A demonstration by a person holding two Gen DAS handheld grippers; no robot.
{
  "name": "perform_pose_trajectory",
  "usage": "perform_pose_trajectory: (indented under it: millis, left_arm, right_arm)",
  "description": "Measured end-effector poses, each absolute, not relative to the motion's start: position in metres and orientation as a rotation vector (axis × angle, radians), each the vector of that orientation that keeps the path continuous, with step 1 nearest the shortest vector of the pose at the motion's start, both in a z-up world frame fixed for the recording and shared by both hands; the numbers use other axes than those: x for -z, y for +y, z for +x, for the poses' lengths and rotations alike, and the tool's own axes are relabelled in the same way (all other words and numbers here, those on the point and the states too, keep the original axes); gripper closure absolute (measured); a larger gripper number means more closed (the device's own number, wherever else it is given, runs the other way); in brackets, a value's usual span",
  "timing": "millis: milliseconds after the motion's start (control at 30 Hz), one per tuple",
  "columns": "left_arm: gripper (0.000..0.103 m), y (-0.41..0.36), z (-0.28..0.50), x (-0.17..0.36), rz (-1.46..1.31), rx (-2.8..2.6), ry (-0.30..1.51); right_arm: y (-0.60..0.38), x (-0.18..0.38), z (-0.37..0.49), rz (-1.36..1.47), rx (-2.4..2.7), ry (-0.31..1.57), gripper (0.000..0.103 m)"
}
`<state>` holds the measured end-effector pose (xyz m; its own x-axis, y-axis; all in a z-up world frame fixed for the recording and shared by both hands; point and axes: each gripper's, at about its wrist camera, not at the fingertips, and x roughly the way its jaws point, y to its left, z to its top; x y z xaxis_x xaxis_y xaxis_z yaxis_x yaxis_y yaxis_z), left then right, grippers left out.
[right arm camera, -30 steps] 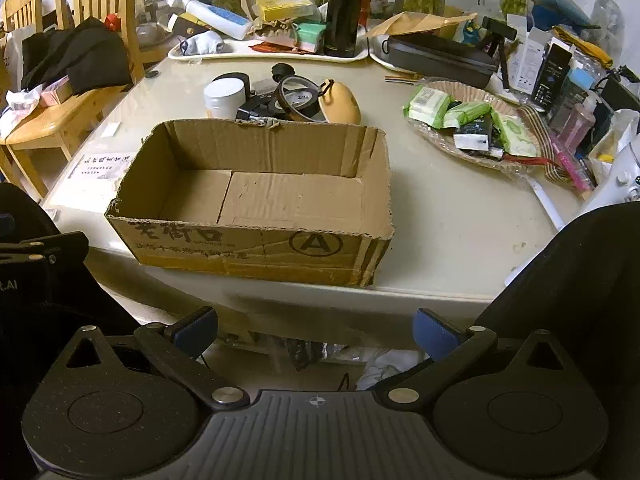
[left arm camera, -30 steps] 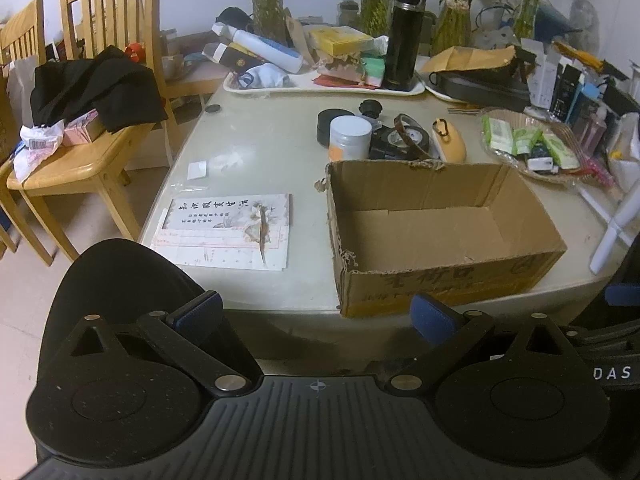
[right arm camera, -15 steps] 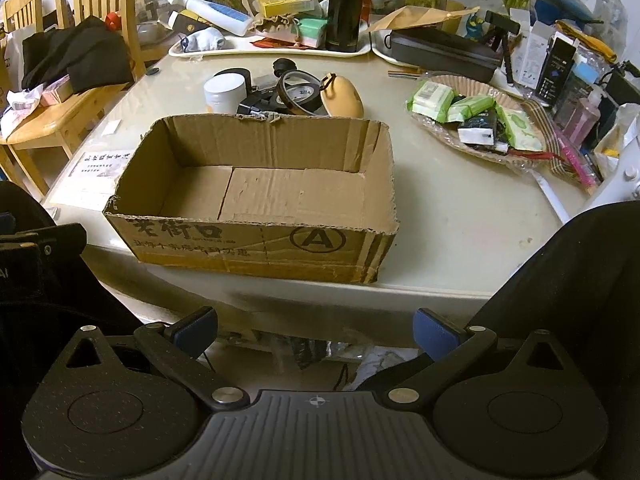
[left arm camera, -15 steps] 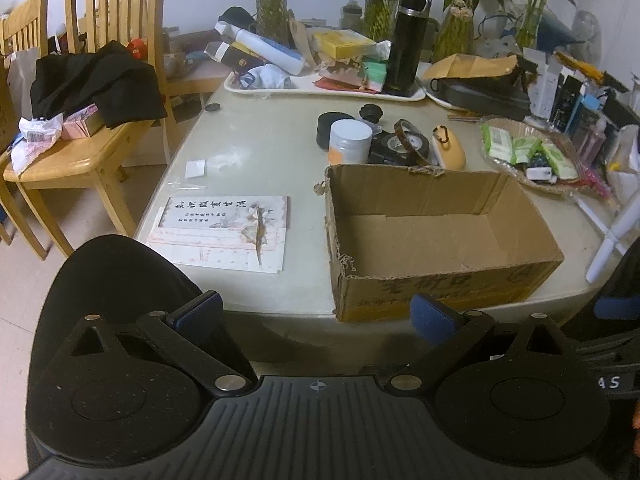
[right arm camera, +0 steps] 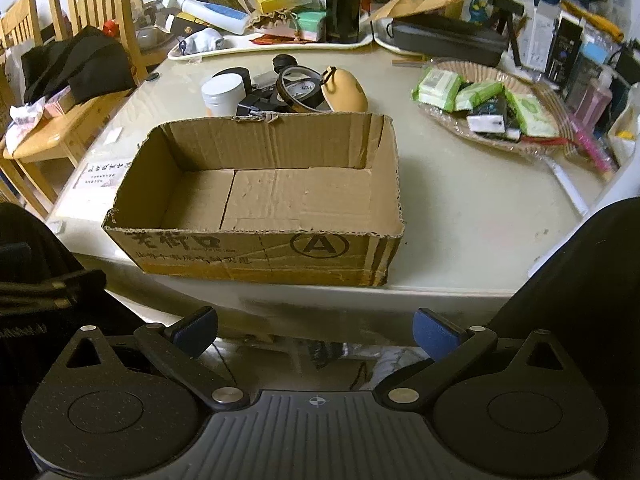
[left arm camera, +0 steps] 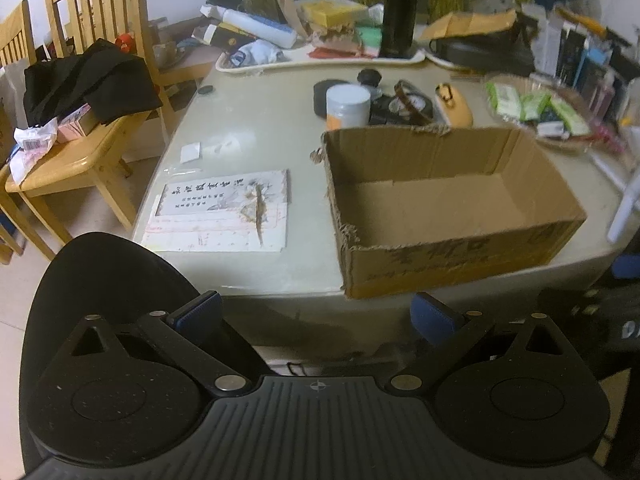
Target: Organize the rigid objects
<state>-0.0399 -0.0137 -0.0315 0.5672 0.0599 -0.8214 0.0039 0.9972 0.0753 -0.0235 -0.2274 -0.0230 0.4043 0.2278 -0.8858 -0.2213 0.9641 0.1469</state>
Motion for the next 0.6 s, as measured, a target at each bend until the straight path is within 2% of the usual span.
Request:
perform_pose_trajectory:
  millis: [333, 600]
  left_arm:
    - [0.001, -0.009, -0.031, 0.026, 0.029, 0.004, 0.986]
    - [0.001, -0.016, -0.024, 0.012, 0.038, 0.091, 0.902]
  right_arm:
    - [-0.229, 0.013, -0.005, -0.028, -0.315, 1.105, 0.000]
    - [-0.224, 0.002, 0.020, -0.069, -0.349, 1.072, 0.000]
